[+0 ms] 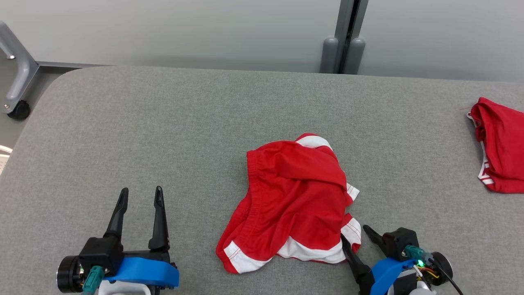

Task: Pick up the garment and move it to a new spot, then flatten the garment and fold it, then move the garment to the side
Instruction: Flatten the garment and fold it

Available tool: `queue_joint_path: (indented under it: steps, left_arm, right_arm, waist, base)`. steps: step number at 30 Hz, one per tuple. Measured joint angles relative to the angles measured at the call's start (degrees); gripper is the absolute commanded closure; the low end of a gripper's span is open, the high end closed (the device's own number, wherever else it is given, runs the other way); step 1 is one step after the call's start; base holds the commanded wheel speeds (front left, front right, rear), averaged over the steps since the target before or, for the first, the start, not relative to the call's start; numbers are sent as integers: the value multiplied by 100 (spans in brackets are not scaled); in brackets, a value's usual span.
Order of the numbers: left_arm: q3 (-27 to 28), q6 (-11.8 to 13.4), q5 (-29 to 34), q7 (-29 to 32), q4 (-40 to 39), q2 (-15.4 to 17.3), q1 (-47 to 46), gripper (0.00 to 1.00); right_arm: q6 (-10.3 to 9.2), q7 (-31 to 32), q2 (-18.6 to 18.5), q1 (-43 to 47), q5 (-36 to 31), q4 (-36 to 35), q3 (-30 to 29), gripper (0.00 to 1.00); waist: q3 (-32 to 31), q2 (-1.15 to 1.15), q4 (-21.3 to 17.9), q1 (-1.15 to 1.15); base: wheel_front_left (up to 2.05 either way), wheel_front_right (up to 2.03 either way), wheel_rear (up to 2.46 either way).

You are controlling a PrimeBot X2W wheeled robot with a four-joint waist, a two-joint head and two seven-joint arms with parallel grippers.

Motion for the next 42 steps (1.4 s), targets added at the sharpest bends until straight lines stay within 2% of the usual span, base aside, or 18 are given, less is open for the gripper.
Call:
queue_joint_path:
  steps: [5, 6, 7, 8, 13, 17, 22, 24, 29, 30, 31, 42]
  left_arm:
    - [-5, 24, -5, 0, 5, 1, -5, 0]
    - [-8, 25, -5, 0, 7, 0, -5, 0]
    - [-9, 25, -5, 0, 7, 0, -5, 0]
    - [-10, 27, -7, 0, 7, 0, -5, 0]
    - [7, 52, -23, 0, -2, 0, 20, 0]
    - [4, 56, -42, 0, 2, 0, 57, 0]
    - [-3, 57, -47, 0, 3, -1, 94, 0]
    - [-12, 57, -55, 0, 0, -1, 116, 0]
    - [-30, 52, -55, 0, -1, -2, 119, 0]
    - [-26, 52, -55, 0, -5, -1, 122, 0]
    - [-25, 52, -55, 0, -4, -1, 130, 0]
    - [15, 27, 8, 0, -11, 0, 238, 0]
  right_arm:
    - [-1, -187, 45, -311, 42, 626, 199, 0]
    - [-2, -223, 56, -370, 71, 734, 235, 37]
    - [-3, -249, 69, -420, 138, 815, 271, 96]
    - [-9, -307, 83, -462, 209, 892, 308, 100]
    - [1, -587, 167, -559, 363, 1088, 424, 100]
    - [1, -789, -21, -489, 458, 922, 227, 100]
    - [1, -880, -204, 23, 546, 160, -235, 100]
    - [1, -894, -292, 450, 575, -368, -599, 100]
    - [0, -742, -205, 1067, 531, -1096, -1156, 100]
    - [0, -726, -167, 1160, 499, -1204, -1225, 66]
    - [0, -700, -130, 1235, 442, -1310, -1282, 0]
    - [0, -721, 143, 1463, 149, -2408, -1753, 0]
  waist:
    - [49, -1, 95, 0]
    - [51, -1, 105, 0]
    - [49, -2, 112, 0]
    - [45, -2, 115, -1]
    - [10, -1, 33, 0]
    - [-51, -1, -98, 0]
    - [-148, -1, -277, 0]
    - [-190, -1, -373, -1]
    - [-220, -1, -457, 0]
    - [-224, -1, -473, -1]
    - [-231, -1, -486, 0]
    - [-414, -1, -591, -1]
  base:
    - [0, 0, 0]
    - [0, 0, 0]
    - [0, 0, 0]
    - [0, 0, 0]
    - [0, 0, 0]
    - [0, 0, 0]
    - [0, 0, 0]
    - [0, 0, 0]
    - [0, 0, 0]
    - [0, 0, 0]
    - [0, 0, 0]
    - [0, 0, 0]
